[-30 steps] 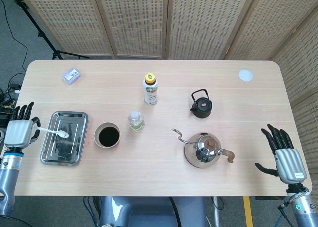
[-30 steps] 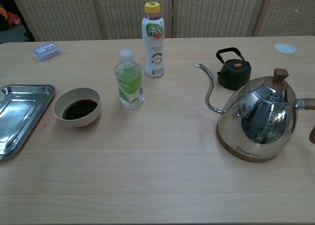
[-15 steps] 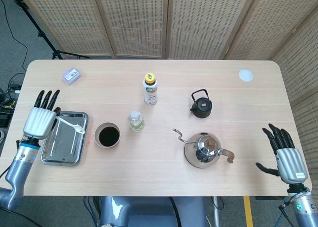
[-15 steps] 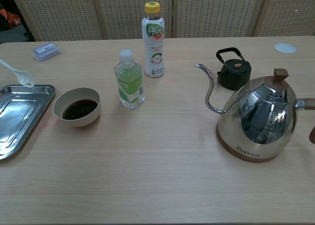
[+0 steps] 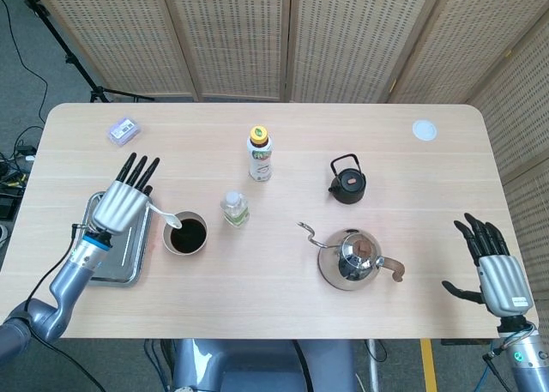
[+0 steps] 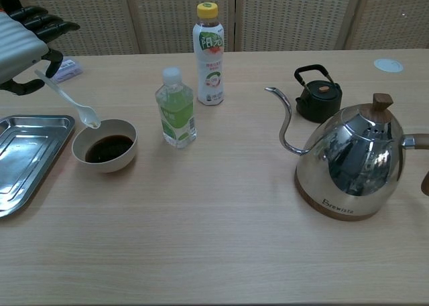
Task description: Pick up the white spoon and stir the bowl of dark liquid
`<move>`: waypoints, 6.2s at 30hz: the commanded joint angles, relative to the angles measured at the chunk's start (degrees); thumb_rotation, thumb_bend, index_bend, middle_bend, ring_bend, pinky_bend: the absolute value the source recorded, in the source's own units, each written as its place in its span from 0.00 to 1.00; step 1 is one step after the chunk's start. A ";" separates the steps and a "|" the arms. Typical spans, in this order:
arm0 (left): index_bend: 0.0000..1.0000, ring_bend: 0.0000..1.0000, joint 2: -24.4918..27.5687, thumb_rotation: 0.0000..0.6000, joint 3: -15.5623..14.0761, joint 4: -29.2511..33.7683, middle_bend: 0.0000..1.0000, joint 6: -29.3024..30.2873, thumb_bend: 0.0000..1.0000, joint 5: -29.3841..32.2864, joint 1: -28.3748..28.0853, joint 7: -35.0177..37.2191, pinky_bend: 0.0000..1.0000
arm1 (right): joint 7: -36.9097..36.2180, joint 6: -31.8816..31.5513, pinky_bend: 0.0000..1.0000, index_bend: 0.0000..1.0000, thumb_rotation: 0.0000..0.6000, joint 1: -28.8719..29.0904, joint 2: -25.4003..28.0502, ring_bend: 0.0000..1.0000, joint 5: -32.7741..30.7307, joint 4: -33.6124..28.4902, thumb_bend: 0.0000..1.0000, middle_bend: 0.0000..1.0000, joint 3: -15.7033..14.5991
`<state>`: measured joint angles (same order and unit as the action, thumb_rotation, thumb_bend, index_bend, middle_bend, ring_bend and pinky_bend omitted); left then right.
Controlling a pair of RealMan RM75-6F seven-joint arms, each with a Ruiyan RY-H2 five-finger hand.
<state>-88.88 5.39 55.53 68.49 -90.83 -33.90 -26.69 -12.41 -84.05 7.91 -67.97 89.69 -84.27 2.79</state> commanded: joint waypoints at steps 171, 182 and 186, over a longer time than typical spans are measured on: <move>0.66 0.00 -5.95 1.00 -6.42 -0.84 0.00 -6.30 0.38 -4.21 -9.35 -11.56 0.00 | -1.92 -0.65 0.00 0.07 1.00 -0.36 1.13 0.00 0.06 -0.64 0.00 0.00 0.14; 0.66 0.00 -9.15 1.00 -3.97 -5.28 0.00 -8.72 0.38 -1.47 -10.71 -12.30 0.00 | -2.11 -0.55 0.00 0.07 1.00 -0.34 1.17 0.00 -0.11 -0.50 0.00 0.00 0.21; 0.66 0.00 -9.11 1.00 -4.35 -6.19 0.00 -8.30 0.38 -1.53 -10.37 -11.93 0.00 | -2.14 -0.58 0.00 0.07 1.00 -0.34 1.15 0.00 -0.05 -0.47 0.00 0.00 0.20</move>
<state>-98.02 1.11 49.42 60.11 -92.34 -44.33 -38.70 -14.55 -84.64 7.57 -66.82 89.64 -84.74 2.99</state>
